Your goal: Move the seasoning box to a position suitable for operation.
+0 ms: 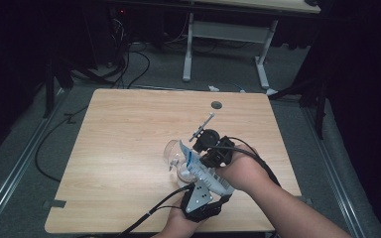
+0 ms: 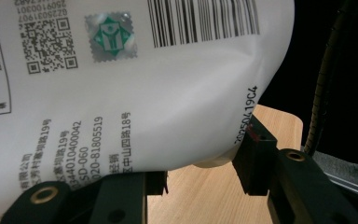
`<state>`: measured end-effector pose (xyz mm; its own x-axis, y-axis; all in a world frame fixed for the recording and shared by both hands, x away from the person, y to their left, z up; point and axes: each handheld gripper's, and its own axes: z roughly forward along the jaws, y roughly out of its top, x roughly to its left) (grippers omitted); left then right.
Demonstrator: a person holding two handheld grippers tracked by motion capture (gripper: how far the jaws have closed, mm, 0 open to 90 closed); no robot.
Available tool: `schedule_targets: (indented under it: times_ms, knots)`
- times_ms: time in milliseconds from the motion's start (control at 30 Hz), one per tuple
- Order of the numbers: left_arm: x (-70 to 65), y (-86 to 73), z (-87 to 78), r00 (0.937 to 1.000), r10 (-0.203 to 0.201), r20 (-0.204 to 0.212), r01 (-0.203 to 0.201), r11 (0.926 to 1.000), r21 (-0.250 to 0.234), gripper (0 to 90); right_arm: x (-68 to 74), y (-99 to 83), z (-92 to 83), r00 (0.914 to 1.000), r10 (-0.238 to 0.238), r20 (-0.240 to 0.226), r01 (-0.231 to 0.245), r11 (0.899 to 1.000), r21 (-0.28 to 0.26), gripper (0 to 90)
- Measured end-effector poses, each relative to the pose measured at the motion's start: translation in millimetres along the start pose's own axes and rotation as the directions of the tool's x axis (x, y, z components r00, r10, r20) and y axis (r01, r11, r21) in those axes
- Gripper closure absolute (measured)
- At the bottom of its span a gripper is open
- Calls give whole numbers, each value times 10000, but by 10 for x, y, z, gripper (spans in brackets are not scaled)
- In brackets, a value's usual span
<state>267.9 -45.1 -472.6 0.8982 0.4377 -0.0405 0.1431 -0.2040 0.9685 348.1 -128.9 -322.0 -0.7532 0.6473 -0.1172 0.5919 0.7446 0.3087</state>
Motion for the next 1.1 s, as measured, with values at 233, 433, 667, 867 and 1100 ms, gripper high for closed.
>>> schedule_targets:
  times_ms: [233,433,667,867,1100]
  knots:
    - [-3,0,-2,10000,3,-3,-3,10000,-6,601,3,6,1,10000,-17,34,17,10000,20,899]
    - [-5,2,-2,10000,34,-14,-34,10000,-3,600,8,8,13,10000,-42,33,42,10000,21,900]
    - [-4,17,-4,10000,59,-1,-59,10000,6,600,10,10,1,10000,-38,54,37,10000,19,899]
    - [-8,19,-7,10000,53,12,-53,10000,4,599,8,10,-3,10000,-42,53,42,10000,6,899]
    - [-3,26,-13,10000,77,-7,-77,10000,-29,600,8,14,-2,10000,-55,20,55,10000,-51,899]
